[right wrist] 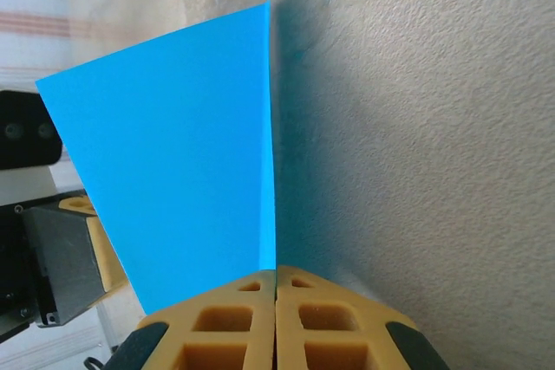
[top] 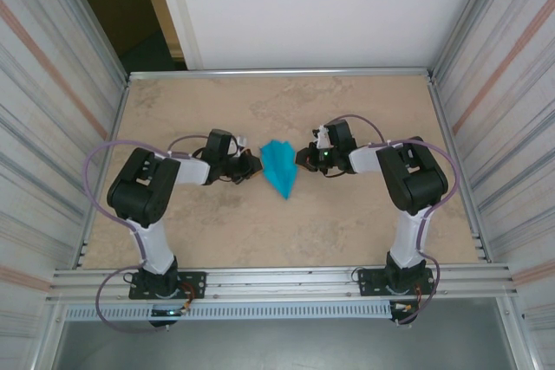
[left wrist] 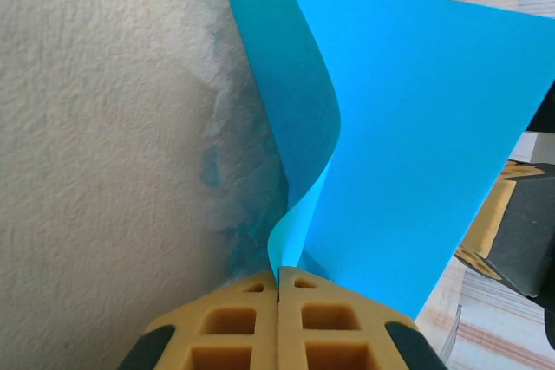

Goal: Fold a paper plane with a square sheet of paper (pick it up from the middle)
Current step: Turn over a paper plane at the center of the table, then move the paper plane to the center of the table.

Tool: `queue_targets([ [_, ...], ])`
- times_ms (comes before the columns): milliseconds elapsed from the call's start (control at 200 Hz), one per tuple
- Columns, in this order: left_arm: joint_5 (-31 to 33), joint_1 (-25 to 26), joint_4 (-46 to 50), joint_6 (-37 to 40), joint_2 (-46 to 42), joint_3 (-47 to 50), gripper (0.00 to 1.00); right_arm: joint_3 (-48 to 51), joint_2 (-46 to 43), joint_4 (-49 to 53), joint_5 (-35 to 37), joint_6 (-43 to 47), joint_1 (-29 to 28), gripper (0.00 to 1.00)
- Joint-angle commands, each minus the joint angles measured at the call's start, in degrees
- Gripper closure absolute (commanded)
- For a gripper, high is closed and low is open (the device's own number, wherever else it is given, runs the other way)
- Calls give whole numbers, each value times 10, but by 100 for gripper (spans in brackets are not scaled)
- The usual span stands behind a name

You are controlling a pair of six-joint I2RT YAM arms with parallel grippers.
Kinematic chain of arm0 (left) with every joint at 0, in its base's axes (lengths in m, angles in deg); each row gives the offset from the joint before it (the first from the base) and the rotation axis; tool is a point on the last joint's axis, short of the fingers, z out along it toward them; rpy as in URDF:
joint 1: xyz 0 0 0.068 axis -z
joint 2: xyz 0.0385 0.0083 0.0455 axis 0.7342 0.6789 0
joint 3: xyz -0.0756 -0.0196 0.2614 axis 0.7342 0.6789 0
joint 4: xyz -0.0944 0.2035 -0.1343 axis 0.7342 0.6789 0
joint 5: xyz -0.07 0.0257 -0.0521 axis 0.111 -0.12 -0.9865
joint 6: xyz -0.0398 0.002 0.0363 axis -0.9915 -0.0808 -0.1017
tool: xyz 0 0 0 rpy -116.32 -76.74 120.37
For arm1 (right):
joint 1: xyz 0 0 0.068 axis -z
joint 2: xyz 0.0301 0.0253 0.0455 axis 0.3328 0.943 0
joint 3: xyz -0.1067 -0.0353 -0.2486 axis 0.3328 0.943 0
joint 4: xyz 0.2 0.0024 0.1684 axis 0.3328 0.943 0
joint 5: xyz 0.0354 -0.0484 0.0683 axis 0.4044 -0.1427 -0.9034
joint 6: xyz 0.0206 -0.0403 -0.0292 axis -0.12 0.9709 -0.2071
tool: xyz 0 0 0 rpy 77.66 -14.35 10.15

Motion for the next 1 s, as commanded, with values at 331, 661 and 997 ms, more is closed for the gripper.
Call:
queue_targets([
  [331, 6, -2, 12, 14, -12, -2, 100, -46, -72, 171, 115, 87, -19, 56],
  [661, 15, 1, 29, 11, -22, -5, 100, -58, -143, 290, 313, 116, -146, 47],
  [997, 24, 4, 48, 10, -52, -4, 100, -125, -96, 332, 354, 133, -212, 44],
])
